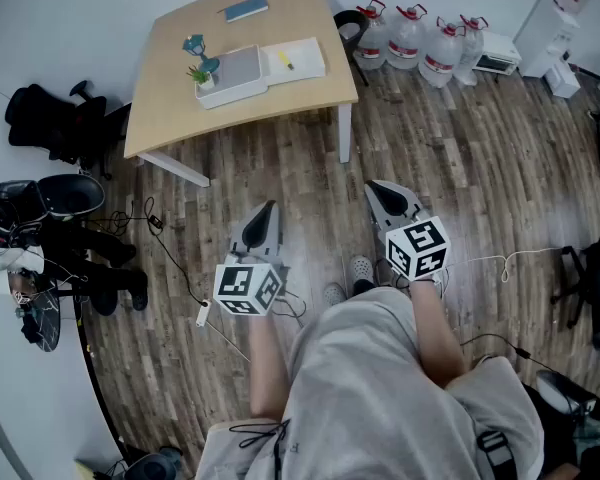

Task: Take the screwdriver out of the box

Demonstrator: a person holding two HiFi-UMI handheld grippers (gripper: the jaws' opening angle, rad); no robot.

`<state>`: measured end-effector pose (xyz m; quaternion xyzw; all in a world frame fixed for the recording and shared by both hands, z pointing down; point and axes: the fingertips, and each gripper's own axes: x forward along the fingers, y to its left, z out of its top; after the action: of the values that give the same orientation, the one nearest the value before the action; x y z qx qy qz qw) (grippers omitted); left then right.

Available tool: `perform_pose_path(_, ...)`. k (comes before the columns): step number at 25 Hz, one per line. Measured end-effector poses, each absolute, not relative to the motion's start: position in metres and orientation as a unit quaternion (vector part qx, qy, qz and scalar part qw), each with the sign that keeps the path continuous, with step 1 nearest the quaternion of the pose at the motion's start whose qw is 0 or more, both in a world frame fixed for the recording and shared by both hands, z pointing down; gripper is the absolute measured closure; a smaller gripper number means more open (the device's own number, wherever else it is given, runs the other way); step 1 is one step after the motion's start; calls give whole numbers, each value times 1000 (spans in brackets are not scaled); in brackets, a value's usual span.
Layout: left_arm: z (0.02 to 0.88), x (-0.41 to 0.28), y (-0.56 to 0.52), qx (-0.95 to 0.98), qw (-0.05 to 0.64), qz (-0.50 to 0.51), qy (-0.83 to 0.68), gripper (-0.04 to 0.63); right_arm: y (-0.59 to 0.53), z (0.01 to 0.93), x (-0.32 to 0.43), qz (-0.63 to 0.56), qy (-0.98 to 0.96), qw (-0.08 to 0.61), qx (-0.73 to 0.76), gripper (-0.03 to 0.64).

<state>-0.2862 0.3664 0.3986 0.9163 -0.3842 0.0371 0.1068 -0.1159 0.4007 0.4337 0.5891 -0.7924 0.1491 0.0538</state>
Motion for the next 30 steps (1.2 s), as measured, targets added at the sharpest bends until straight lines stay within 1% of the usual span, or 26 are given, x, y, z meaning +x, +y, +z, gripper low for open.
perform_pose_path(3, 406, -274, 368, 916, 110, 43, -384, 588, 399, 437, -110, 156, -789, 44, 592, 614)
perform_pose_path(7, 418, -263, 366, 914, 109, 68, -384, 579, 399, 437, -97, 184, -773, -28, 606, 612)
perform_pose_path(9, 422, -259, 361, 912, 107, 84, -387, 505, 398, 443, -94, 182, -773, -21, 608, 612)
perform_pose_path(10, 423, -257, 358, 911, 106, 87, -389, 492, 396, 447, -93, 180, -772, -12, 609, 611)
perform_pose_path(12, 423, -256, 351, 909, 104, 87, -394, 492, 392, 454, -91, 184, -772, -8, 608, 596)
perform_pose_path(13, 422, -256, 349, 908, 103, 87, -396, 492, 390, 457, -90, 188, -772, -10, 606, 547)
perform_pose_path(14, 422, -256, 347, 907, 103, 88, -398, 492, 388, 459, -89, 193, -773, -12, 605, 534)
perform_pose_path(15, 422, -255, 345, 907, 103, 89, -399, 492, 385, 461, -88, 195, -774, -13, 602, 545)
perform_pose_path(18, 422, -250, 340, 905, 107, 86, -404, 492, 379, 465, -82, 199, -779, -13, 595, 546)
perform_pose_path(21, 423, -243, 331, 903, 110, 84, -407, 492, 371, 469, -76, 203, -783, -21, 587, 545)
perform_pose_path(25, 424, -233, 317, 900, 117, 66, -416, 494, 361, 470, -63, 211, -783, -53, 583, 535)
perform_pose_path(30, 428, -218, 306, 897, 122, 66, -420, 494, 363, 479, -38, 219, -777, -54, 588, 534)
